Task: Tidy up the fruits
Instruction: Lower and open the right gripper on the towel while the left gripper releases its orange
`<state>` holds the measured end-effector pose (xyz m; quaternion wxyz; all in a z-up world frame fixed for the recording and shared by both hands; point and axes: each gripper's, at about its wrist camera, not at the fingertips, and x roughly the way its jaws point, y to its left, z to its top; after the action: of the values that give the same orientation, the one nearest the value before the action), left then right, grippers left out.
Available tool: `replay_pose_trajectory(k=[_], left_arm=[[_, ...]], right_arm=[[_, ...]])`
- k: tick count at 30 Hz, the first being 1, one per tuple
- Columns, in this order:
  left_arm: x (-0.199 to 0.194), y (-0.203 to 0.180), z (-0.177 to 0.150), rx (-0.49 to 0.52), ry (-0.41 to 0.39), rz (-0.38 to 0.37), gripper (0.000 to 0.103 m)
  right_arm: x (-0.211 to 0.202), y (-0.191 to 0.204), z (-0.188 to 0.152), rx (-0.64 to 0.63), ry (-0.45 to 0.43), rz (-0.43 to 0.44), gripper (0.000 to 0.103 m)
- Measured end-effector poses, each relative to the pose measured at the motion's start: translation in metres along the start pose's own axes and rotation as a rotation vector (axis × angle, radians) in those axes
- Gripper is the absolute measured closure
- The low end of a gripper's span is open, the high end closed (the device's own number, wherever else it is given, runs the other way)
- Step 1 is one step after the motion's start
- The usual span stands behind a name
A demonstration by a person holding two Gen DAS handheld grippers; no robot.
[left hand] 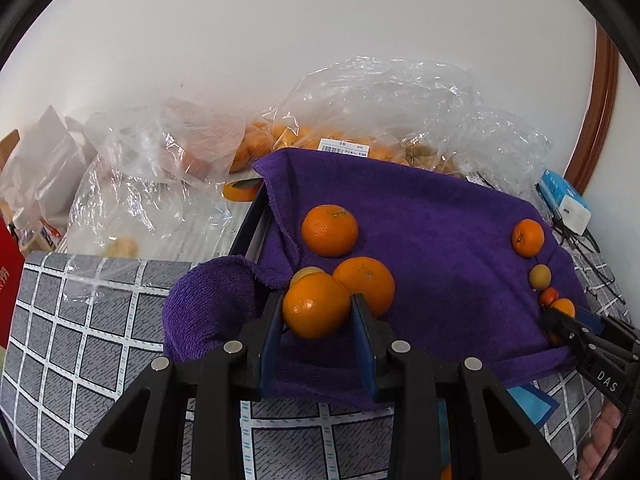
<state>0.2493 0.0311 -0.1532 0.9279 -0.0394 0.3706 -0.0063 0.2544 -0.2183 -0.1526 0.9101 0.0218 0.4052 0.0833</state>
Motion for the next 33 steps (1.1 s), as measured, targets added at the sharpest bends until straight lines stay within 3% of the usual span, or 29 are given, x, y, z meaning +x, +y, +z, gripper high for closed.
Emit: replay_pose_trajectory(k=[5, 12, 21, 25, 31, 33], left_arm=[[-0.002, 0.003, 0.0, -0.015, -0.008, -0.035, 0.066], [-0.016, 0.0, -0.001, -0.018, -0.065, -0.082, 0.058], [-0.048, 0.004, 0.002, -0.029, -0.193, -0.102, 0.058], [-0.06, 0.004, 0.004, -0.024, -0.235, -0.112, 0.058], [-0.078, 0.007, 0.013, -0.048, -0.241, -0.184, 0.059], [-0.087, 0.01, 0.015, -0.072, -0.236, -0.178, 0.059]], right_arm=[[-0.006, 0.006, -0.001, -0.035, -0.031, -0.018, 0.043], [-0.014, 0.011, -0.004, -0.058, -0.075, -0.038, 0.039], [-0.038, 0.011, -0.001, -0.044, -0.16, -0.041, 0.039], [-0.054, 0.01, 0.001, -0.015, -0.149, -0.034, 0.039], [-0.076, 0.016, -0.005, -0.003, -0.117, 0.024, 0.039], [-0.078, 0.02, -0.007, -0.001, -0.097, 0.024, 0.039]])
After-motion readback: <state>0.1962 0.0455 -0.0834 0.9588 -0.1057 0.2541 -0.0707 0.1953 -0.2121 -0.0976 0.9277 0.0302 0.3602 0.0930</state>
